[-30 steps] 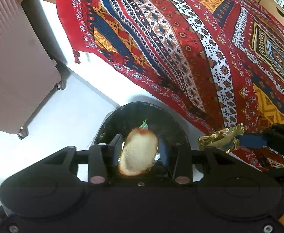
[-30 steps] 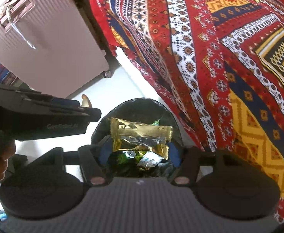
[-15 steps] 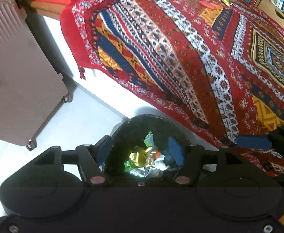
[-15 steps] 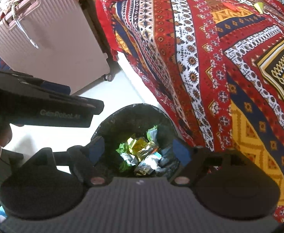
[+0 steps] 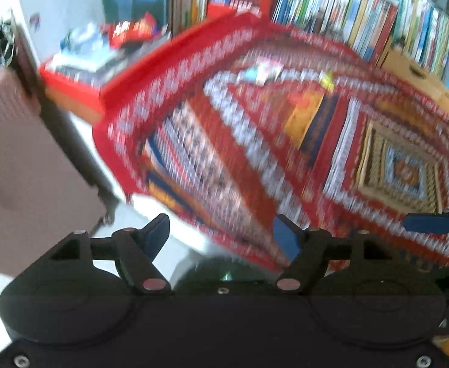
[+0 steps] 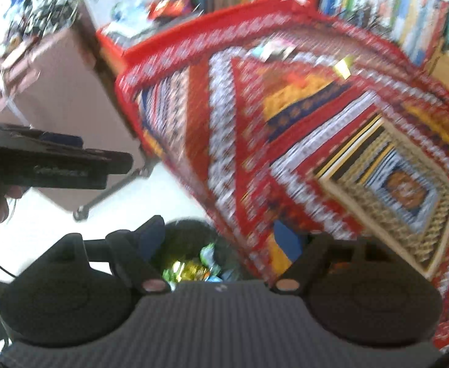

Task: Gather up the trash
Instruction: 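Move both open tools back over the remaining trash on the cloth, then grasp the pink-edged RICE snack bag with the left tool while the right tool grasps a gold foil scrap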

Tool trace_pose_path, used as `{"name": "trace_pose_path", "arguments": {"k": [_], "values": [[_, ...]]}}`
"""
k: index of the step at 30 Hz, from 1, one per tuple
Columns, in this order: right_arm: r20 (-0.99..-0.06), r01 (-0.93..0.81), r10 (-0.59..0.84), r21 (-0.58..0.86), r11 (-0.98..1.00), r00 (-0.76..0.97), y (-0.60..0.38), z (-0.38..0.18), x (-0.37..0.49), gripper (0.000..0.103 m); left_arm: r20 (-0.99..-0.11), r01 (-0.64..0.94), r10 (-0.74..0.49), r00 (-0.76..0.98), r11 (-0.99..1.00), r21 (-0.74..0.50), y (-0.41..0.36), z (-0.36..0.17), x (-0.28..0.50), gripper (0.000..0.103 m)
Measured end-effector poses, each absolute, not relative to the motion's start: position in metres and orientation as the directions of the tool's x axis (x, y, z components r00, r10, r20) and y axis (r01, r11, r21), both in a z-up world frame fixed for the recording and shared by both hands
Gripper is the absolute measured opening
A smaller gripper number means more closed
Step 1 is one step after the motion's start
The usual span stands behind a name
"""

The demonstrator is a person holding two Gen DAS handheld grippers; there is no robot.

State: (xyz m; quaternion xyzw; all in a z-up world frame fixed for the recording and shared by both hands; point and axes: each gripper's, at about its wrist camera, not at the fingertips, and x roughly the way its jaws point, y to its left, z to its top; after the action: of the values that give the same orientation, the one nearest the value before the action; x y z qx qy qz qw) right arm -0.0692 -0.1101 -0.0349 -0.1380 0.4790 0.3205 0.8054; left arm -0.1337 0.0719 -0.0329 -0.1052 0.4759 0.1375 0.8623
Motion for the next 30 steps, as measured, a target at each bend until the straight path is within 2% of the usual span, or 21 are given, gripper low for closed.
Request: {"name": "trace_pose_path", "arguments": {"k": [7,14,23,30], "values": [[-0.805,-0.591,0.370,0.031,0.806,0.463,-0.123,0.019,-0.011,0.086,-0.789,-0.318,0.144,0.598,0.945,-0.069,0.069,0.010,-0.081,0.077],[-0.773,-0.557,0.338,-0.025,0.830,0.537,-0.131,0.039,0.058,0.087,-0.771,-0.312,0.150,0.619,0.948,-0.067,0.070,0.015,-0.015,0.077],[-0.794,-0.528,0.336,0.022,0.849,0.507,-0.133,0.016,0.149,0.087,-0.788,-0.329,0.178,0.589,0.944,-0.033,0.075,-0.015,0.081,0.077],[-0.869,-0.534,0.346,0.117,0.837,0.352,-0.117,-0.032,0.233,0.087,-0.814,-0.303,0.208,0.542,0.952,0.041,0.080,-0.055,0.151,0.077]]}}
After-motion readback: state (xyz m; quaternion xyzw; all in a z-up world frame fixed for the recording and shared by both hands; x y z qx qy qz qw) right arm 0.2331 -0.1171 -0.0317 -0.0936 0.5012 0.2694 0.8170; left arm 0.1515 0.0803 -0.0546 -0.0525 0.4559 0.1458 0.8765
